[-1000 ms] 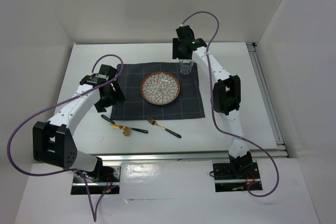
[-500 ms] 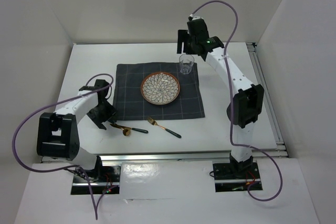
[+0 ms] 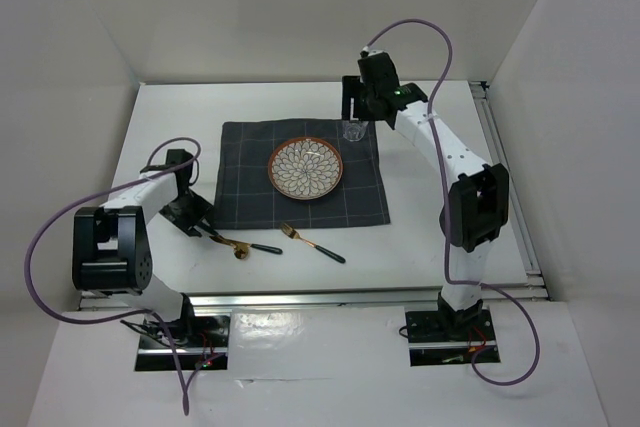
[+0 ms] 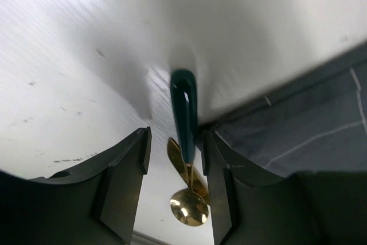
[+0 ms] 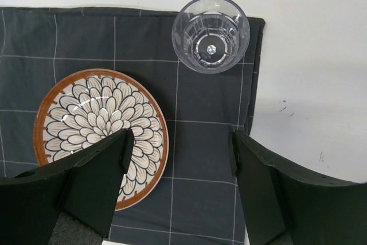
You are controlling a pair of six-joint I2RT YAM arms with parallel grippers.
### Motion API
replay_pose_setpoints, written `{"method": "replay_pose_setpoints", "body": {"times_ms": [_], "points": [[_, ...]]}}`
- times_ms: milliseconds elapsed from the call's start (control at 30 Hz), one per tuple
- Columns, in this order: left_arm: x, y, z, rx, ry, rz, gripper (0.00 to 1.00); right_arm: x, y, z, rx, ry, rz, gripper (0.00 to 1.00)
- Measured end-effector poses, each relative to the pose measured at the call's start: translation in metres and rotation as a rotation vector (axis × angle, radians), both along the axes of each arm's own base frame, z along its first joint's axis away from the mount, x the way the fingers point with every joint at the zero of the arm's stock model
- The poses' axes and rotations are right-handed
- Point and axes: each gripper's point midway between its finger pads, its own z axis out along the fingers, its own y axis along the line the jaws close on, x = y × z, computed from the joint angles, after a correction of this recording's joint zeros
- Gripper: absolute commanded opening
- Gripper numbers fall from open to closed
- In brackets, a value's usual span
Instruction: Set the dinner table for one person
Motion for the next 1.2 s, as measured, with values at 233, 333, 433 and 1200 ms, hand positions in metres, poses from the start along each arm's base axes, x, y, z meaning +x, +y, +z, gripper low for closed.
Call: {"method": "replay_pose_setpoints", "body": {"times_ms": [233,333,433,1200], "points": [[0.0,0.025,-0.005,-0.003,-0.007,0.087,0.57,-0.001,-0.002,-0.005,-0.012,0.009,-0.004,0.77],[0.001,0.024,-0.012,-0.016,0.006,0.08,0.57,-0.001,-0.002,-0.005,-0.014,0.008,-0.004,0.77],[0.004,0.022,-0.012,-0.032,0.01,0.066,0.49,-0.001,-0.003,-0.005,-0.017,0.007,-0.007,0.77],[0.062,0.022,0.093,-0.115,-0.268,0.159,0.0,-0.014,-0.011,-0.019,-0.056,0.043,-0.025,0.77]]}}
